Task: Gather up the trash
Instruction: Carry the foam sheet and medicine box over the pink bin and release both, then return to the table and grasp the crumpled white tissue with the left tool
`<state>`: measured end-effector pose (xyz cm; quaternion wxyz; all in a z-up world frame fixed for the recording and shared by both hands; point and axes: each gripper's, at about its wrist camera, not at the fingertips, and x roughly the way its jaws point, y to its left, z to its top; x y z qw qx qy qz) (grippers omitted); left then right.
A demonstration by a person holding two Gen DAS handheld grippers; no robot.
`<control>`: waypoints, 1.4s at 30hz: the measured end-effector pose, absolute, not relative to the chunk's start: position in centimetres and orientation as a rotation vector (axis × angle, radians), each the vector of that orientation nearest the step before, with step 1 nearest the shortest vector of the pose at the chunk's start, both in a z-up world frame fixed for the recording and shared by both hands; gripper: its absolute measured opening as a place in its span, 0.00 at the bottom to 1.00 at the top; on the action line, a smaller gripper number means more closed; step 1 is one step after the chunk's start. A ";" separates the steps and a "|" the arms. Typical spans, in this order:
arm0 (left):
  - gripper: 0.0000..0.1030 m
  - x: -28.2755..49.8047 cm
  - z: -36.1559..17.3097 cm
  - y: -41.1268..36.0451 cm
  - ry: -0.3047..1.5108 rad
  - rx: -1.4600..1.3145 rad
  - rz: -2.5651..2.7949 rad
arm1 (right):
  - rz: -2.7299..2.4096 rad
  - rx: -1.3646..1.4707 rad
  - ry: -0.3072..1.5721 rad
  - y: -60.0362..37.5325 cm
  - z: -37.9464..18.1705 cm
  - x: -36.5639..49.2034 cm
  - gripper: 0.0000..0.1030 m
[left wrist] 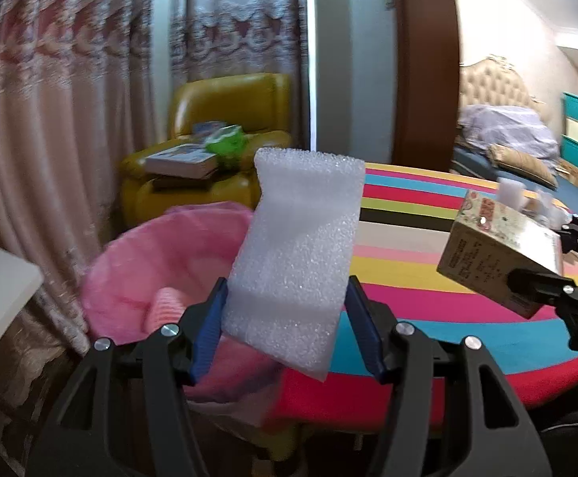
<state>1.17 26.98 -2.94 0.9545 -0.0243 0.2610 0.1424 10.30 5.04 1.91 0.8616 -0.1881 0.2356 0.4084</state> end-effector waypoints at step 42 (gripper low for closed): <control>0.96 3.2 -3.0 29.2 0.529 -0.106 0.389 | 0.775 -0.184 0.506 4.2 3.5 15.9 0.77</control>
